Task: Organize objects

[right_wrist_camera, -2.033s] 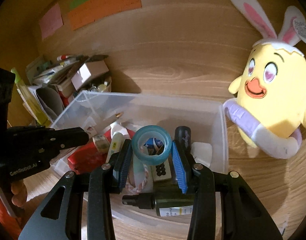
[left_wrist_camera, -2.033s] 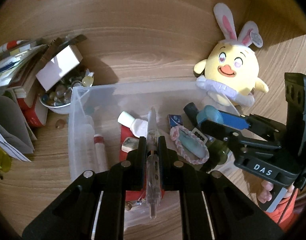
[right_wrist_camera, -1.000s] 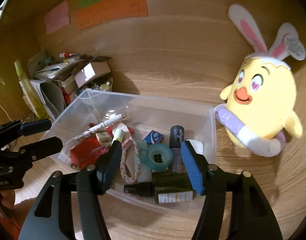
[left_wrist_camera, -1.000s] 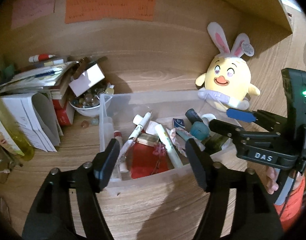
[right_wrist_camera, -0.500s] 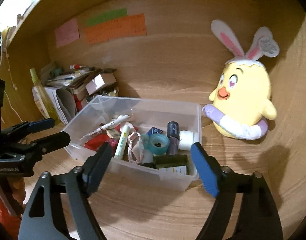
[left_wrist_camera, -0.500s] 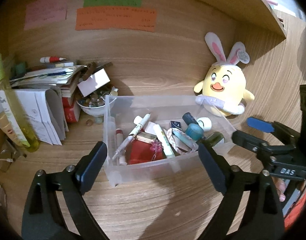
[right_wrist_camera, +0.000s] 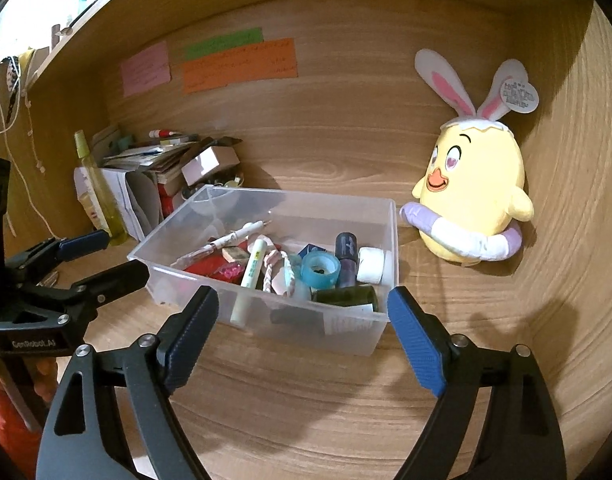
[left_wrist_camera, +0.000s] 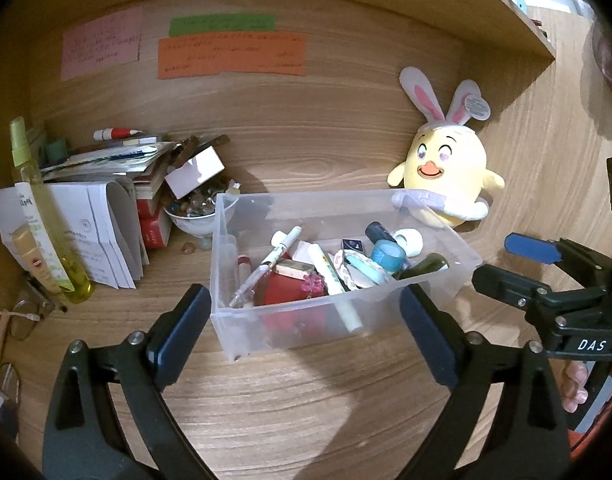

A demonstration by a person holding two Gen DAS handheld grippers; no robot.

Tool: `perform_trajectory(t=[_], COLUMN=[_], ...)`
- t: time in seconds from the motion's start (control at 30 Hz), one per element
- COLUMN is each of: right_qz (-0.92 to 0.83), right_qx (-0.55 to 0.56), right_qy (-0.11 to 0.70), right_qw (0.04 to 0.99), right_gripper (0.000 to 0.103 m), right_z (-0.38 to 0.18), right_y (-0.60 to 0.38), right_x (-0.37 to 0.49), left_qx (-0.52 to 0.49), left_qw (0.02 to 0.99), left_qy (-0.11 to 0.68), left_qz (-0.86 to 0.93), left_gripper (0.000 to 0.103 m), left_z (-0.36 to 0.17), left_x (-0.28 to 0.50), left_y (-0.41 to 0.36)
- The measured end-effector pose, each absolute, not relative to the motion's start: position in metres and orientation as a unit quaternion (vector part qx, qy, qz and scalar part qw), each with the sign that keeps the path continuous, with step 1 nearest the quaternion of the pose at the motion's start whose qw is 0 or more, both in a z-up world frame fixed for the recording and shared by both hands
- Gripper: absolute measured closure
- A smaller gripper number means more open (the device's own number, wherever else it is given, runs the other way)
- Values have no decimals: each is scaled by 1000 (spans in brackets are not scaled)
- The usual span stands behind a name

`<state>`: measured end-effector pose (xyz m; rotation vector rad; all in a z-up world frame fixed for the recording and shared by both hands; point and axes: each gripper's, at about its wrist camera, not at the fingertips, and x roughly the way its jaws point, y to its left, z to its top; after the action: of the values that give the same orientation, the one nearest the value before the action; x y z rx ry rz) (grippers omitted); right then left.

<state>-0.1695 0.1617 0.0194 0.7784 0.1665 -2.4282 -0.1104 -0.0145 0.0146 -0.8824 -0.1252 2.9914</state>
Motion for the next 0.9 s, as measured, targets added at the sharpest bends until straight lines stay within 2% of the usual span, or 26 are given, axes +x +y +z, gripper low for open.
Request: perform_trajectory(t=[0.9], right_qz=[-909], right_qx=[292], right_qy=[63], right_qw=[292], right_gripper=[18], right_z=[18], right_y=[160], right_x=[-164], left_qx=[-288], left_qw=[16], left_qy=[-43], left_qz=[956], left_gripper=[6], left_z=[10], left_x=[-112], left_y=[-11])
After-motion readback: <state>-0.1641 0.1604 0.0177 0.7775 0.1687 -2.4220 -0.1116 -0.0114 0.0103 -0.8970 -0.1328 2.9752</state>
